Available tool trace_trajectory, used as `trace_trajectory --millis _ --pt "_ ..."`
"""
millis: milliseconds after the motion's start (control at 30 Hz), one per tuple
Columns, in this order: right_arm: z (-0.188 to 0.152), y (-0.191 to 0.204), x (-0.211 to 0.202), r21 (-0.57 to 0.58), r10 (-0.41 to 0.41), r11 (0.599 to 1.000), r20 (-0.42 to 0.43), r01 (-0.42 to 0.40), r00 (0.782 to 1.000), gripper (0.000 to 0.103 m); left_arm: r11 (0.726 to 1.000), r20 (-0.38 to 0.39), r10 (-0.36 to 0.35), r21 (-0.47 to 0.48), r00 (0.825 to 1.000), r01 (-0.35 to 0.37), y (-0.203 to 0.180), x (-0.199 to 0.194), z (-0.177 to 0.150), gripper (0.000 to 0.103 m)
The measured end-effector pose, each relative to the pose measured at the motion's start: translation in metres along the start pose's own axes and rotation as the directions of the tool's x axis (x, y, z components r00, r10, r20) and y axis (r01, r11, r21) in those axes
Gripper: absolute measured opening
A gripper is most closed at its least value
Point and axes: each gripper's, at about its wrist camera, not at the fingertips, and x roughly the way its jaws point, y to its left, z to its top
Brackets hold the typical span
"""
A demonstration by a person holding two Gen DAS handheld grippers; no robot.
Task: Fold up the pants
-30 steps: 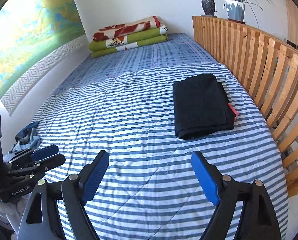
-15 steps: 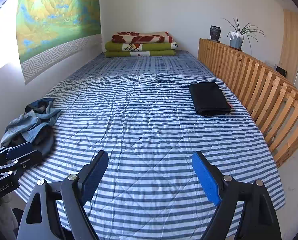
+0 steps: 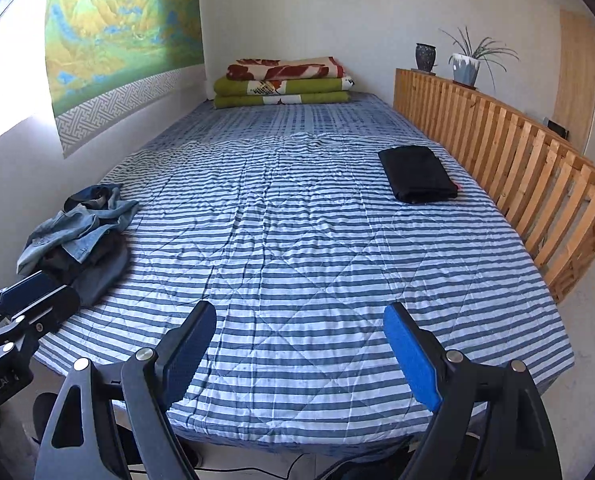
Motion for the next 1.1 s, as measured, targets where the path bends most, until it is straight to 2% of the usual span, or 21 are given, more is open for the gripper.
trace_trajectory --millis 133,300,500,700,1100 --pt "-0.004 -0.021 -0.002 0.045 -0.038 0.998 -0.004 0.038 0.999 0.083 0.998 -0.018 -0.045 0.034 0.999 0.045 -0.019 0.010 0.004 0.068" --pt "-0.006 -0.038 -0.001 0.070 -0.079 0.994 -0.015 0.080 0.997 0.083 0.997 -0.039 -0.063 0.048 0.997 0.064 -0.027 0.022 0.004 0.069" --pt "-0.005 -0.036 0.007 0.054 -0.072 0.996 -0.032 0.073 0.997 0.083 0.999 -0.041 -0.041 0.018 0.998 0.042 -0.013 0.032 0.008 0.075" --pt "-0.004 -0.027 0.012 0.024 -0.056 0.998 -0.035 0.057 0.998 0.083 1.000 -0.050 -0.003 -0.015 0.999 0.002 0.005 0.040 0.007 0.076" --pt "-0.005 -0.027 0.015 0.014 -0.048 0.999 -0.048 0.049 0.998 0.083 0.999 -0.058 0.001 -0.038 0.998 -0.003 0.013 0.045 0.006 0.077"
